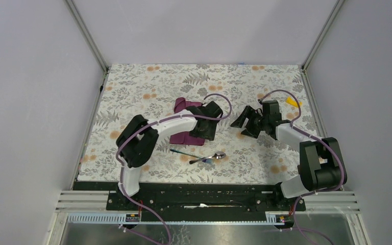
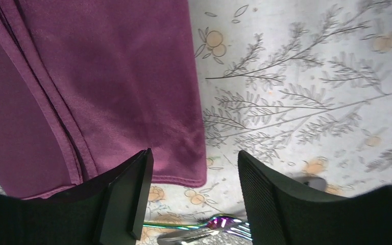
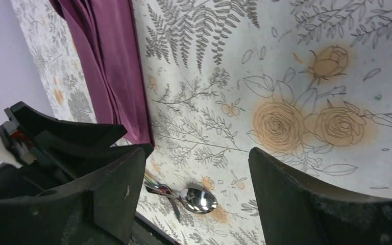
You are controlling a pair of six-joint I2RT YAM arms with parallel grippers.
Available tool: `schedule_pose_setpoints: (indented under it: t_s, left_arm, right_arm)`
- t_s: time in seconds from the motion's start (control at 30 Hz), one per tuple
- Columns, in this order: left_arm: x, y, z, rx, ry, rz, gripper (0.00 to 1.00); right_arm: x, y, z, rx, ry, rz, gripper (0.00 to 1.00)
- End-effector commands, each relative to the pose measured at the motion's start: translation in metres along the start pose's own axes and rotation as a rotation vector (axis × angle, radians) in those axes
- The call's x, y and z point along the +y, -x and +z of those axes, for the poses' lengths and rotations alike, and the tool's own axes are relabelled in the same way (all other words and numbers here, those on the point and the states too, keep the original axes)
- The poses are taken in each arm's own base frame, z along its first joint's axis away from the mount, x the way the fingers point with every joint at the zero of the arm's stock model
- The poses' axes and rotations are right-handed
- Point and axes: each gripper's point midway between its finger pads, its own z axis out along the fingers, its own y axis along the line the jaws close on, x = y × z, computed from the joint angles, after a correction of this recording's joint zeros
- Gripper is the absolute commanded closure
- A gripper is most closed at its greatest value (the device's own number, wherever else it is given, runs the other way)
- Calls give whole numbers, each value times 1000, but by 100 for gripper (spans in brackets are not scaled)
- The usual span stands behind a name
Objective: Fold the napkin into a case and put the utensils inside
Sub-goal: Pick up the 2/3-rectangle-folded napkin from the center of the board.
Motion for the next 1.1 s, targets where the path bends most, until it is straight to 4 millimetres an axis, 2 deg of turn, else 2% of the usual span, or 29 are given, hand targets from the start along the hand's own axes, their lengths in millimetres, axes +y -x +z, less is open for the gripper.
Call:
schedule_pose_setpoints:
  t_s: [0.0,0.1,0.37,0.63,0.7,0.77,0.9,1.07]
  left_arm:
    - [4,4,1,4,86,29,37]
    - [5,-2,10,38,111,45,44]
    - [5,-17,25,102,119,64,54]
    - [16,-25,30,114,156,87,81]
    - [16,-20,26,98,152,92,92]
    - [13,-13,19,70,136,93,99]
    - [7,0,2,25,94,96,100]
    - [5,10,-17,-15,51,85,100]
  right_arm:
    - [-1,-6,-6,28,19,-35,19]
    - [0,-5,-6,29,26,-46,19]
    - [8,-7,-6,51,72,-51,20]
    - [12,-13,7,99,113,-42,17]
    - [17,-15,11,108,129,-55,12]
    - [25,-17,17,122,162,-63,8]
    - [44,-20,39,152,224,-36,4]
    - [67,-14,66,152,269,72,3]
